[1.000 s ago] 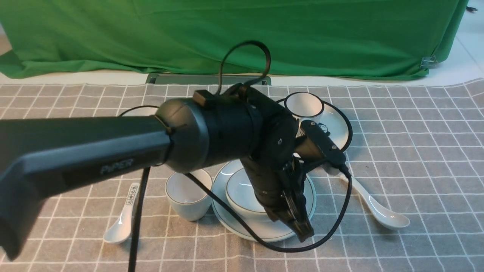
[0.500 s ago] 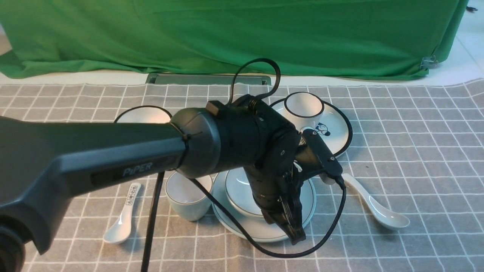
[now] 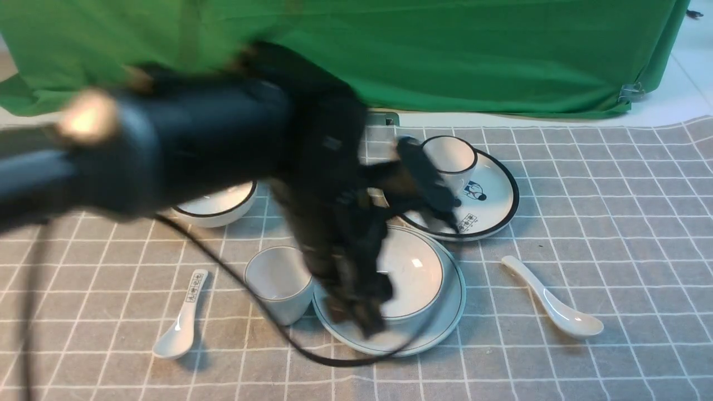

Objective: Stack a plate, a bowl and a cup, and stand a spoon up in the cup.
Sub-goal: Use the left arm to grab a blue teacup

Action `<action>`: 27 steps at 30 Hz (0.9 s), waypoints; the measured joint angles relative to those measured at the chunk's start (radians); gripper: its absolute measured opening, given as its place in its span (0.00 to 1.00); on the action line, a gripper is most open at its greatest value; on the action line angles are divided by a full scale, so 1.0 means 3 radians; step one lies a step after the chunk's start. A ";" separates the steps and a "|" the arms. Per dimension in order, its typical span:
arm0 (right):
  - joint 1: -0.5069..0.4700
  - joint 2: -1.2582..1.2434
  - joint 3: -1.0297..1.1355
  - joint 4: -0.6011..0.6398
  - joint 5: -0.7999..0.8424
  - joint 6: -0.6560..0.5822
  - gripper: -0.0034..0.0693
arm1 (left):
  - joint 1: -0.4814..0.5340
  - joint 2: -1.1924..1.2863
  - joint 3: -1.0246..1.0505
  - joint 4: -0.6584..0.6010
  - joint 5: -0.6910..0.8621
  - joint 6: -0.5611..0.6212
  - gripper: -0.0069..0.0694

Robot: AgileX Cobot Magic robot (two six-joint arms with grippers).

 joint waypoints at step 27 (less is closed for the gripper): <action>0.0000 0.0000 0.0000 0.0048 -0.0017 -0.0087 0.24 | 0.0891 0.0424 0.0468 -0.0325 -0.0370 0.1213 0.14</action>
